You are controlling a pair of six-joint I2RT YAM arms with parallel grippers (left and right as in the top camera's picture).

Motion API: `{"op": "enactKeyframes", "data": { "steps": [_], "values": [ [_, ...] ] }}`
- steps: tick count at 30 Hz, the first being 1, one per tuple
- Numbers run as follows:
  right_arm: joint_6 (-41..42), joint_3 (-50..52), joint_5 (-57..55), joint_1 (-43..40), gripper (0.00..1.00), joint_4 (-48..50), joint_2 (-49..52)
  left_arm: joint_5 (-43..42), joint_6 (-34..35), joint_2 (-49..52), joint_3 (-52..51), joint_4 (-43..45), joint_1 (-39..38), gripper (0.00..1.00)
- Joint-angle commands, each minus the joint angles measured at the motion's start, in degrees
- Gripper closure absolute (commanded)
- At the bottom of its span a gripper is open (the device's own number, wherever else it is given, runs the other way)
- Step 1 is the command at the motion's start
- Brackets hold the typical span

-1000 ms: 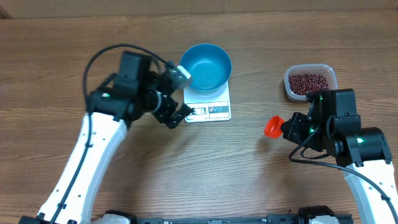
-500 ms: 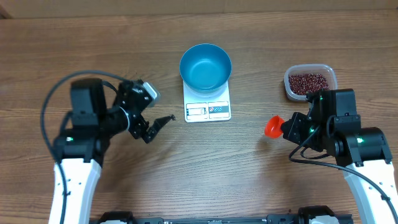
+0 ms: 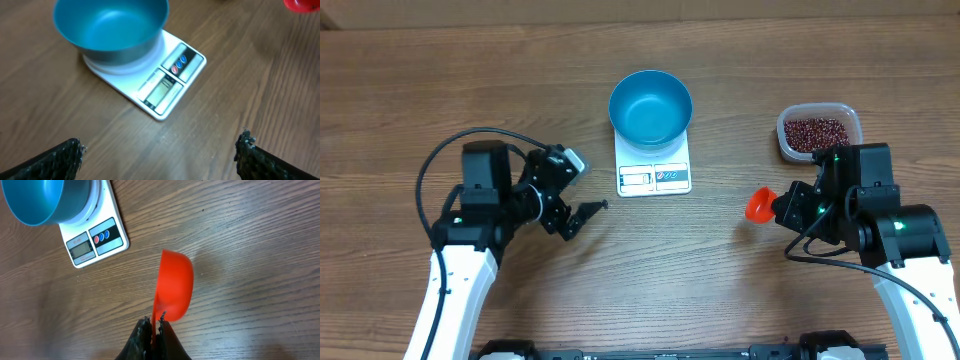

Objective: Scoop item into bowl and weigh 150g on scale
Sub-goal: 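Move the held red scoop with the right gripper into the bean tub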

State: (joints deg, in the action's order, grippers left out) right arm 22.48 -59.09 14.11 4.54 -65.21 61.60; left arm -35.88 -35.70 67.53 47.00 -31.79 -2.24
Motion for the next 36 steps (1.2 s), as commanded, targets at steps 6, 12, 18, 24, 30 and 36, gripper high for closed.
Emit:
{"op": "enactKeyframes", "data": {
  "steps": [6, 12, 18, 24, 30, 36],
  "values": [
    [0.17, -1.64, -0.57, -0.11, 0.96, 0.31, -0.42, 12.35, 8.15, -0.09, 0.02, 1.44, -6.16, 0.00],
    [0.17, -1.64, -0.57, -0.11, 0.96, 0.31, -0.42, 12.33, 8.96, -0.07, 0.00, 1.88, -6.14, 0.00],
    [0.17, -1.64, -0.59, -0.11, 0.96, 0.31, -0.42, 12.33, 8.96, -0.04, 0.00, 1.84, -6.14, 0.00],
    [0.17, -1.64, -0.59, -0.11, 0.96, 0.31, -0.42, 12.33, 8.94, -0.04, 0.00, 1.84, -6.14, 0.00],
    [0.15, -1.64, -0.57, -0.11, 0.96, 0.28, -0.42, 12.33, 8.96, -0.04, 0.00, 1.84, -6.14, 0.00],
    [0.15, -1.64, -0.59, -0.11, 0.96, 0.28, -0.42, 12.33, 8.96, -0.04, 0.00, 1.84, -6.14, 0.00]
  ]
}}
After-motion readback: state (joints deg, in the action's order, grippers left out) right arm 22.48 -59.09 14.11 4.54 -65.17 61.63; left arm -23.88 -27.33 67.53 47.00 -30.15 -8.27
